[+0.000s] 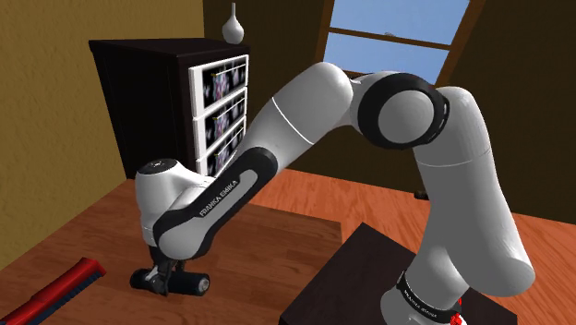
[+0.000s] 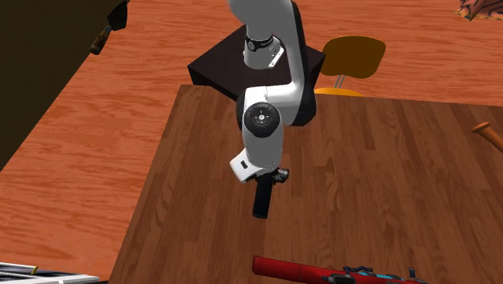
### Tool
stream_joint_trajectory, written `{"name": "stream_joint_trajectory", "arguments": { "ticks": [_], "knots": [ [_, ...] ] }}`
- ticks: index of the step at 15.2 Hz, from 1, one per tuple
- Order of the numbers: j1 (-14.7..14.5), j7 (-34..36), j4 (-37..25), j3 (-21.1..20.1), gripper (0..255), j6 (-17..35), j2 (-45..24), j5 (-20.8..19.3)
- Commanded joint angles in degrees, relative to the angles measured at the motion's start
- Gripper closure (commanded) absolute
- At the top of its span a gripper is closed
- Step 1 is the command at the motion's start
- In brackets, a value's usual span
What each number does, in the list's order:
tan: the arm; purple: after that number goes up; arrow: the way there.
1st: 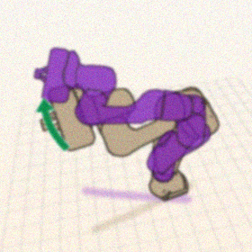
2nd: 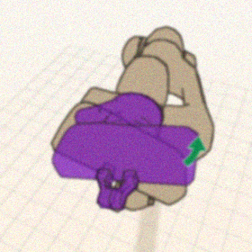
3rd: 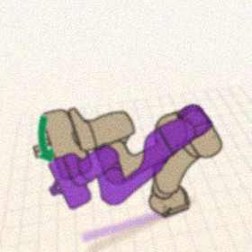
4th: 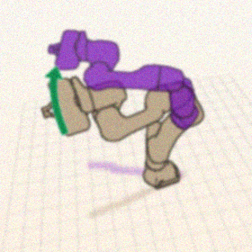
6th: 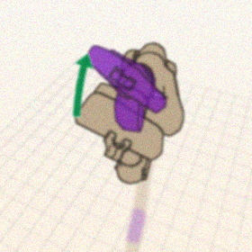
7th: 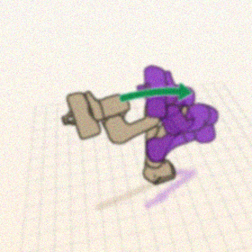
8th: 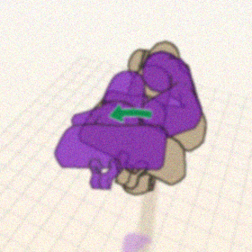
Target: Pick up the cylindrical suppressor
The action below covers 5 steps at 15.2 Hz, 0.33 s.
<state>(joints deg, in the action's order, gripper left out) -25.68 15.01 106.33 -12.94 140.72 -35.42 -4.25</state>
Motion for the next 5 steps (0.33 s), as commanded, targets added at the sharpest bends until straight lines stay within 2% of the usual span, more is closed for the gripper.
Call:
{"name": "stream_joint_trajectory", "arguments": {
  "ticks": [1,5],
  "knots": [
    [0.1,0.0,0.0,-0.2,255,-1.1,1.1,0.2],
    [0.3,-0.1,0.1,-0.4,255,-2.2,2.3,0.5]
  ]
}}
